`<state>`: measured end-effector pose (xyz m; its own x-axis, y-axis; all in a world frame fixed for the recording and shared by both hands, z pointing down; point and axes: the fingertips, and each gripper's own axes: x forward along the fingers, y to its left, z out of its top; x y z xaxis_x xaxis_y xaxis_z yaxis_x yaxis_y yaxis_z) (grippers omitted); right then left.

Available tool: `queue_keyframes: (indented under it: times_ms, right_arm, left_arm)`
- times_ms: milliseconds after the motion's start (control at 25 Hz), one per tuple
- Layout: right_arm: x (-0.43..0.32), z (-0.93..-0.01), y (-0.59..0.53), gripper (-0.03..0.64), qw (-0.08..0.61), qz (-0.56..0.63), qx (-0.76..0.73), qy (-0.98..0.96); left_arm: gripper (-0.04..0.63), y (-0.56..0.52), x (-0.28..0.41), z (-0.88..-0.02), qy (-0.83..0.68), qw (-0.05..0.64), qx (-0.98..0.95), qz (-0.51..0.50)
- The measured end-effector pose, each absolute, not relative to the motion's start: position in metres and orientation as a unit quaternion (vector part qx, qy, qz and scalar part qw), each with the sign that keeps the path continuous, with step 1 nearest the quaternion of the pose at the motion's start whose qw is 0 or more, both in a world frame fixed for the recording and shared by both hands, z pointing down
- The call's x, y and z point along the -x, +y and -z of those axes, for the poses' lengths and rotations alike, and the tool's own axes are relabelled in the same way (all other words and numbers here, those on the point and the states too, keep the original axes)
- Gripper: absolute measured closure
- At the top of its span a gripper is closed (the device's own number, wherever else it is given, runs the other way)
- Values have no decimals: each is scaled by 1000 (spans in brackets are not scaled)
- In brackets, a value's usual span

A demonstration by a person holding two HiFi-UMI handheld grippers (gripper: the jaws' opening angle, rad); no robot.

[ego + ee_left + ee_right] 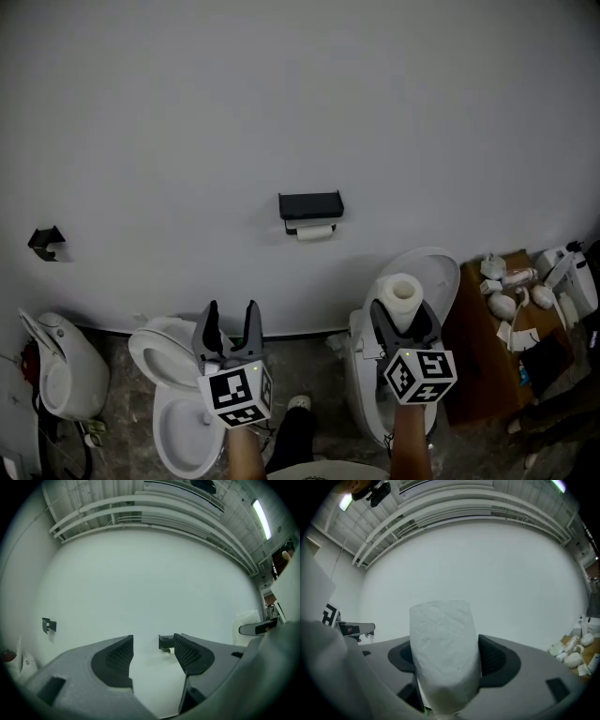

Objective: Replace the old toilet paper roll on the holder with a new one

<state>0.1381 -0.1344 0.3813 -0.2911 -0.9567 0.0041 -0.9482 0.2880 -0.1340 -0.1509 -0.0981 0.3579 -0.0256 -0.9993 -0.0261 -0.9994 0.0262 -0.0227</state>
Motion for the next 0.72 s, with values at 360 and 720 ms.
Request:
queue_keyframes:
  times_ms: [360, 720]
  right_arm:
    - [-122, -373, -221, 284, 38, 48, 608, 792]
    - [-112, -366, -298, 284, 39, 40, 625, 778]
  left_arm:
    - [344, -196, 171, -353, 705, 18, 709, -5]
    - [344, -286, 185, -346, 691, 23, 722, -7]
